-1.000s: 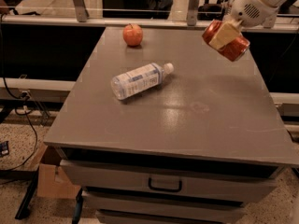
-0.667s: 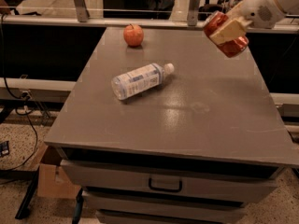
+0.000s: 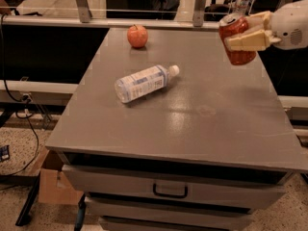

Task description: Place coke can upright

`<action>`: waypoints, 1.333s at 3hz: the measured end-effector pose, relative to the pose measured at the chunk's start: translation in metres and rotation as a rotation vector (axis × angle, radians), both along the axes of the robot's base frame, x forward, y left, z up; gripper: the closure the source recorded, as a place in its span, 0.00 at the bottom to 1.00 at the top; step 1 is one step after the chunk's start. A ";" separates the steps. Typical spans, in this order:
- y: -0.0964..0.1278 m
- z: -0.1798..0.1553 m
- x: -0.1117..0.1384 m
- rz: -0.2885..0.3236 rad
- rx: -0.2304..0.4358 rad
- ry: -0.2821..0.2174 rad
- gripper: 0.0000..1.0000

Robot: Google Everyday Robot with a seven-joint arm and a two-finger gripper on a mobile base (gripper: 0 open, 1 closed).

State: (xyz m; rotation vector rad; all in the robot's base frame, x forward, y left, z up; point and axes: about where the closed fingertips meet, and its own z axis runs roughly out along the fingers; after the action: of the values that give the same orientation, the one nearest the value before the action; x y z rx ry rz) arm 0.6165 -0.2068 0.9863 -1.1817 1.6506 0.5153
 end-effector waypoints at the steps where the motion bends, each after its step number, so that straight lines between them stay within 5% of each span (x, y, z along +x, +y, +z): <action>1: -0.005 -0.018 -0.010 0.044 0.108 0.020 1.00; 4: 0.004 -0.065 -0.017 0.242 0.310 0.016 1.00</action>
Offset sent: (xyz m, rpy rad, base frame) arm -0.0234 -0.0120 -0.0620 0.2862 0.0155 0.1871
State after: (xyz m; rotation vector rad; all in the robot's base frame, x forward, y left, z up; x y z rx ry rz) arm 0.5991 -0.2032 0.9216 -1.1494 1.3862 0.9005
